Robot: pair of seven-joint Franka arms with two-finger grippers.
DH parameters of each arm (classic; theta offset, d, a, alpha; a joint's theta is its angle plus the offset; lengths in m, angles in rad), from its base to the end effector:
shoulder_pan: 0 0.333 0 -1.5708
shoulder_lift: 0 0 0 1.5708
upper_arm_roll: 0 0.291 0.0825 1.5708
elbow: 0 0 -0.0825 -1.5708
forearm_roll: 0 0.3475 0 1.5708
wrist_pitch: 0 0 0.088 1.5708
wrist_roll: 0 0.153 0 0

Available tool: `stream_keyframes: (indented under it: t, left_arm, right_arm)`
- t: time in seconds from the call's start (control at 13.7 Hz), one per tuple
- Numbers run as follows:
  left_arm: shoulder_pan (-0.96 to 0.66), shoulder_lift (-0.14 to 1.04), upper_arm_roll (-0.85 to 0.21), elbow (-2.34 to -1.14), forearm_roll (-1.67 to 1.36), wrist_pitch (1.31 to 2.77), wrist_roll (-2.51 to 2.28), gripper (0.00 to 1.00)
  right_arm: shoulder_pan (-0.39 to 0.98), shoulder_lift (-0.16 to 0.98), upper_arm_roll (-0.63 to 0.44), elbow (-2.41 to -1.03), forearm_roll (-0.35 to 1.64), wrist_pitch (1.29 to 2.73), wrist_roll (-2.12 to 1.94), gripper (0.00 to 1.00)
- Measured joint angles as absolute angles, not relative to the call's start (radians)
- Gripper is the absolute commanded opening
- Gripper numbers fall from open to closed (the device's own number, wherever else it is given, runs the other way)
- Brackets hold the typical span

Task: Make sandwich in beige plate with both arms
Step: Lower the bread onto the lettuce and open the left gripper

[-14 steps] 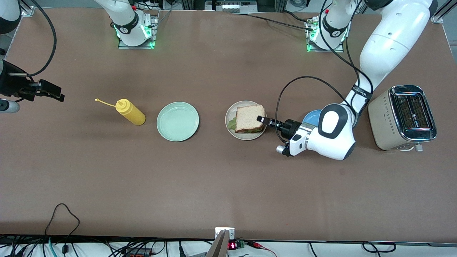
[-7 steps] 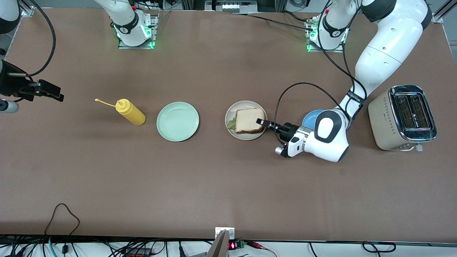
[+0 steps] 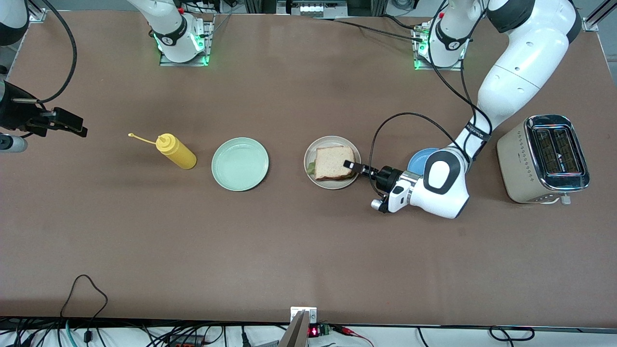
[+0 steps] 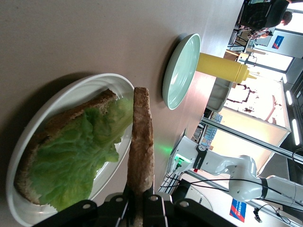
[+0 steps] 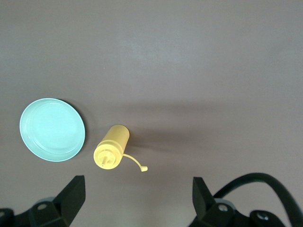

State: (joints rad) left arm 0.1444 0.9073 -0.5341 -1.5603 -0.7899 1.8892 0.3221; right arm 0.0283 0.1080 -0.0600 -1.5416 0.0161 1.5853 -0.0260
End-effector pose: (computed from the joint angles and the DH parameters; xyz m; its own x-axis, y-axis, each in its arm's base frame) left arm 0.5506 -0.2815 0.1679 0.8792 -0.3436 -0.3300 0.1473 -0.4627 0.8742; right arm 0.5441 -0.0135 0.5101 0.9979 -0.0059 -0.0638 -0.0067 -0.9999 -0.0113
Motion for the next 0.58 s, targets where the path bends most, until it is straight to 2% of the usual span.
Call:
stream_keyframes:
  t: [0.36,0.51,0.58]
  left_arm:
    - [0.145,0.915,-0.533,-1.56,-0.79,1.889,0.358,0.08]
    - [0.147,0.92,-0.527,-1.56,-0.79,1.889,0.364,0.15]
    - [0.147,0.923,-0.526,-1.56,-0.79,1.889,0.365,0.26]
  right_arm:
    - [0.028,0.108,-0.06,-1.542,0.016,1.584,-0.026,1.0]
    - [0.026,0.108,-0.063,-1.542,0.016,1.579,-0.026,1.0]
    - [0.025,0.108,-0.064,-1.542,0.016,1.571,-0.026,1.0]
